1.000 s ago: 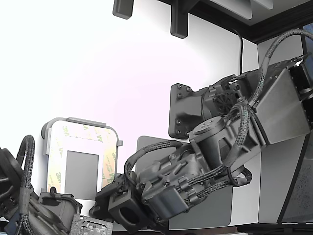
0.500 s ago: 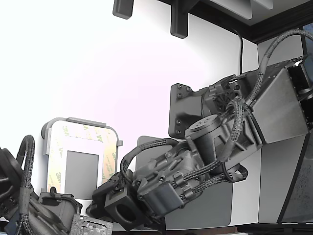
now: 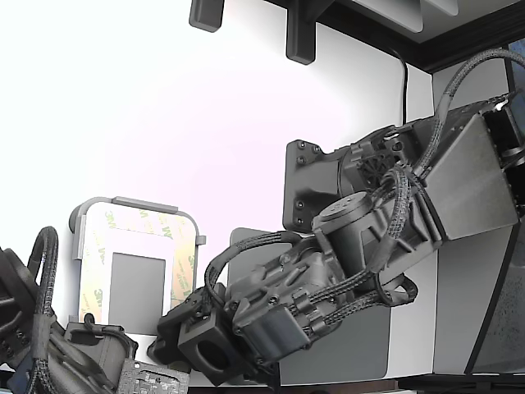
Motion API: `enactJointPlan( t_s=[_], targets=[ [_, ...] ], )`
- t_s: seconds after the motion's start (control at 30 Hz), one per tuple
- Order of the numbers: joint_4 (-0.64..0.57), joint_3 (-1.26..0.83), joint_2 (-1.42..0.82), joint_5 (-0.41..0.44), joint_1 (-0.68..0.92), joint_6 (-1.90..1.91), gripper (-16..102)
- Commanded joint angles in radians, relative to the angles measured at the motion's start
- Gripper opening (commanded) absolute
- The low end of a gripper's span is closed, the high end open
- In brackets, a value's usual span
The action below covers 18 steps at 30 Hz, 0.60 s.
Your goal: Peel off protective film from adhesive tape.
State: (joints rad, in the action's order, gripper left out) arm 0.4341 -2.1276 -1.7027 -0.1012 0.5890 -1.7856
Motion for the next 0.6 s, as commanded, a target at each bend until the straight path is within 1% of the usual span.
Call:
enactJointPlan(
  t_s=[0.0,0.57],
  targets=[
    [0.002,0.018,-0.029,0.002,-0.008,0.002,-10],
    [0.026,0.041,-0.031,0.009,0.011,0.023,-10]
  ],
)
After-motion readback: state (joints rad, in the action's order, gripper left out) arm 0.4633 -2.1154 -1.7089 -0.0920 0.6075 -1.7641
